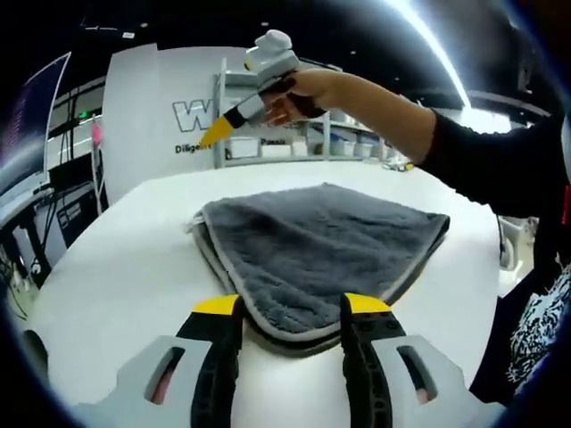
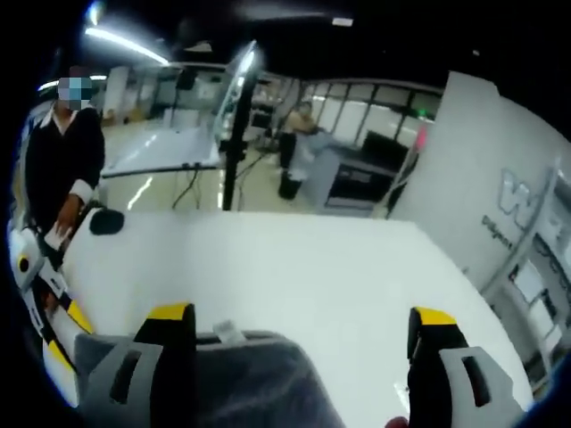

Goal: Open the folded towel by lifting each exposed corner and separating the folded layers until the towel lies flat within the target outline without major curled edges

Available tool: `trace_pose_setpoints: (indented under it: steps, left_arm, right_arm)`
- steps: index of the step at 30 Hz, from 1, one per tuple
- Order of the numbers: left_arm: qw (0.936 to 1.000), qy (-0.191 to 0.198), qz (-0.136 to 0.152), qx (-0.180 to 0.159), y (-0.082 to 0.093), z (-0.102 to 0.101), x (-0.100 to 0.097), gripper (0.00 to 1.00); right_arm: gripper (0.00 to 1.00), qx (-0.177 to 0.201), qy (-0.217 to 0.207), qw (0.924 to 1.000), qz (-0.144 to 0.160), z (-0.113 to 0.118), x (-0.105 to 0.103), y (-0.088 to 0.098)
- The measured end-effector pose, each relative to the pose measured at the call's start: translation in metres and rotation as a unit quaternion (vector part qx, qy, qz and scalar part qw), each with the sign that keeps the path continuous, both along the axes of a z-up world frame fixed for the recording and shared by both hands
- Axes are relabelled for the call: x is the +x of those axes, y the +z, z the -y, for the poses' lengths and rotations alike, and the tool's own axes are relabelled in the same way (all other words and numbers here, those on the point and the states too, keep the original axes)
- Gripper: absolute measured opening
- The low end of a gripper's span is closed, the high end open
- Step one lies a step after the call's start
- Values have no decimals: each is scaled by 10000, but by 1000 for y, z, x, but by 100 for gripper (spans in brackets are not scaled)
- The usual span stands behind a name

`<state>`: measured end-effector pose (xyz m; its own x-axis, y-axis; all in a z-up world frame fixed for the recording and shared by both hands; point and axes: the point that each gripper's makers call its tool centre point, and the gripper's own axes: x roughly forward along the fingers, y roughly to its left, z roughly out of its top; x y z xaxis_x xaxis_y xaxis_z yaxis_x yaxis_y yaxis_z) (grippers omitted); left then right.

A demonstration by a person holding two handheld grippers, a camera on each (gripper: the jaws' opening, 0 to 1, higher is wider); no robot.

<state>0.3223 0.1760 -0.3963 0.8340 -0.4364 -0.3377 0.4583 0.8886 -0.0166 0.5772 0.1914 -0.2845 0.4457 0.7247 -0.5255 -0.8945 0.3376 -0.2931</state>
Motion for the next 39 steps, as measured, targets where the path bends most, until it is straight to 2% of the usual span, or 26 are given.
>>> trace_pose_setpoints:
  steps: [4, 8, 12, 15, 17, 18, 20, 21, 24, 28, 32, 34, 35, 39]
  left_arm:
    - [10000, -54, -12, 10, 0, 3, -2, 38]
    - [9999, -57, 95, -31, 6, 6, -4, 37]
    - [9998, 3, 129, -163, 10, 6, -2, 29]
    - [9995, 32, -21, -326, 4, 8, -3, 28]
    - [9981, -4, -166, -598, 1, 14, -6, 26]
    - [9968, -18, -224, -767, 1, 16, -8, 26]
    - [9906, 18, -324, -1329, 3, 21, -10, 26]
    - [9900, 108, -240, -1386, 7, 19, -9, 25]
    - [9830, 95, -371, -1794, 8, 24, -10, 21]
    - [9805, 60, -460, -1911, 6, 28, -9, 22]
    - [9631, 199, -608, -2616, 10, 34, -5, 31]
    - [9587, 251, -690, -2748, 8, 35, -3, 29]
    - [9591, 265, -684, -2734, 8, 34, -2, 28]
    - [9557, 352, -693, -2839, 11, 31, 4, 24]
  right_arm:
    - [99, -173, 28, 9998, -24, 0, 0, -5]
    - [99, -276, 50, 9996, 35, 2, 0, -7]
    - [97, -293, 55, 9996, 21, 1, 2, -9]
    - [96, -401, 165, 9990, -78, -1, 4, -16]
    - [93, -691, 379, 9968, -103, 1, 3, -22]
    - [90, -806, 470, 9956, -53, 1, 4, -23]
    - [85, -911, 538, 9944, -5, 2, 7, -22]
    - [84, -966, 657, 9932, 4, 1, 7, -22]
    - [84, -977, 912, 9910, -81, -3, 4, -21]
    - [75, -1284, 1338, 9826, -44, 0, -4, -27]
    - [70, -1619, 1621, 9732, -210, 4, -17, -34]
    - [60, -1765, 1750, 9680, -357, 4, -23, -36]
    - [57, -1812, 1817, 9659, -343, 3, -24, -36]
    - [59, -2171, 1963, 9554, -382, 5, -19, -41]
